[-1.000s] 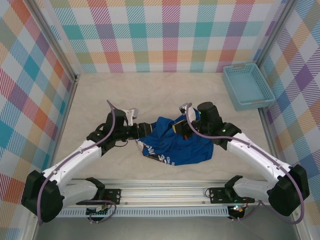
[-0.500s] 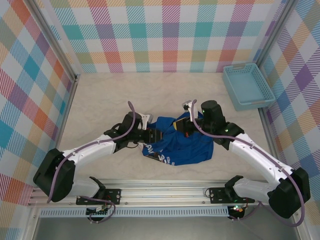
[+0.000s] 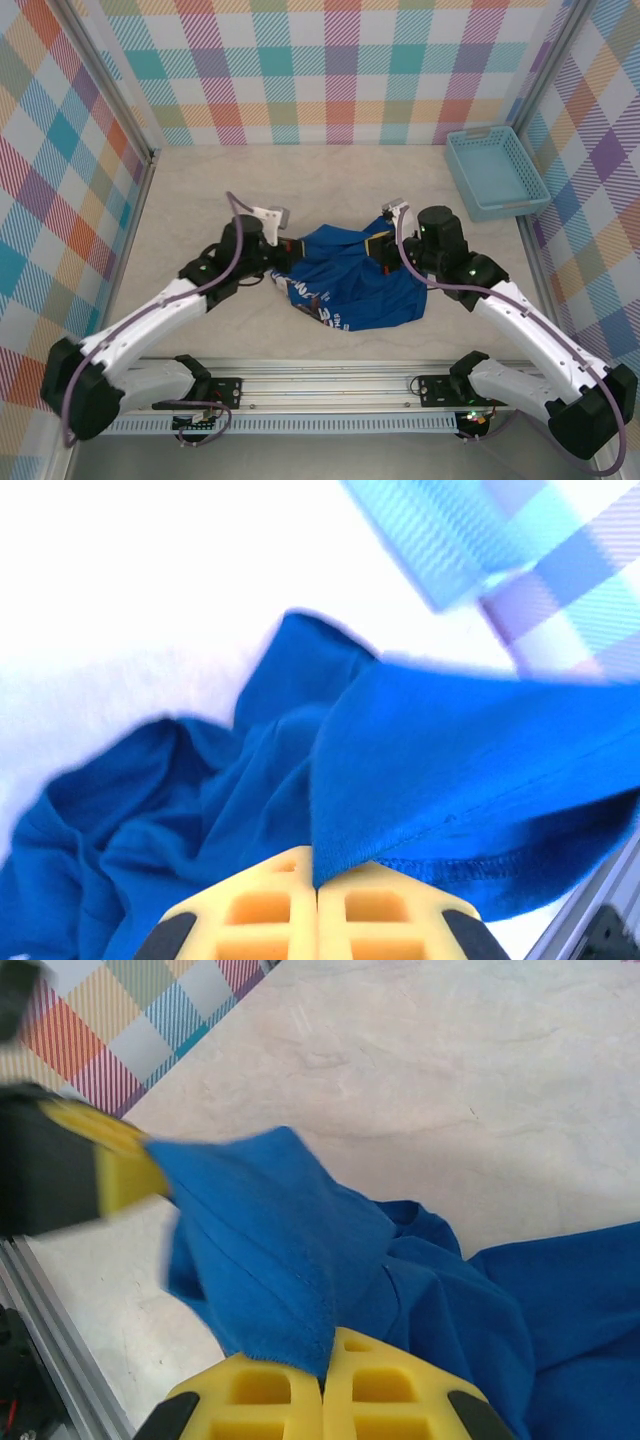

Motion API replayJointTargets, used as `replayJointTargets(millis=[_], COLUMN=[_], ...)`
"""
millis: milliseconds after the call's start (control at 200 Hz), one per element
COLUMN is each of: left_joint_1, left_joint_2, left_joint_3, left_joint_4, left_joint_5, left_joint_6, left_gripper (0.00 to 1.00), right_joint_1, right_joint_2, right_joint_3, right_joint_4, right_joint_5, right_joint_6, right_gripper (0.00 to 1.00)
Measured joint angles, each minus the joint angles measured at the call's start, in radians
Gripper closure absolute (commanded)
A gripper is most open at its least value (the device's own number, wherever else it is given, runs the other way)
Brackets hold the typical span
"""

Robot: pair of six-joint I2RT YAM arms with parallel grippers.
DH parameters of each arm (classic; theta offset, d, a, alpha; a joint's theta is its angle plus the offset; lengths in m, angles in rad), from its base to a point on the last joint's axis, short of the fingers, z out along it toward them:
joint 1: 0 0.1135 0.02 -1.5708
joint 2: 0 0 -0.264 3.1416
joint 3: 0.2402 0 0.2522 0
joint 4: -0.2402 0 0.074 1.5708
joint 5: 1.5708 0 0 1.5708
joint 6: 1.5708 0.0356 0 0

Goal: Fold the inside-out t-shirt

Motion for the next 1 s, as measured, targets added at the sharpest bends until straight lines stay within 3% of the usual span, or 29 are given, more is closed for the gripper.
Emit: replayJointTargets(millis=[110,325,455,555,720,1000], left_joint_1=[0.000,0.000,0.000,-0.002,-0.003,-0.003], left_joint_2=[-0.070,-0.069,-0.068,-0.067,-0.078,-0.103], left_joint_3=[0.079,0.175,0.189,0.142,-0.046,-0.134], left_joint_4=[-0.070,-0.294,-0.396,-0.423,-0.443,-0.434], left_joint_5=[-0.037,-0.117,-0.093,-0.030,0.036,0.064], left_joint_6=[0.033,0.084,0.084,0.058,-0.021,-0.084], left_gripper=[1.00,1.00,1.00,1.00,1.00,1.00], right_joint_1=[0.000,0.000,0.000,0.000,0.000,0.000], right_joint_2=[-0.004,-0.002,0.000,0.007,-0.009,-0.031], right_joint_3=[0.007,0.080,0.099,0.072,-0.102,-0.175], right_joint_4=[-0.010,-0.060,-0.108,-0.141,-0.182,-0.217], right_joint_5=[-0.026,-0.086,-0.121,-0.163,-0.209,-0.203], right_joint_6=[-0.047,-0.123,-0.130,-0.090,0.035,0.167], right_gripper=[0.98,0.98,0.95,0.88,0.66,0.59])
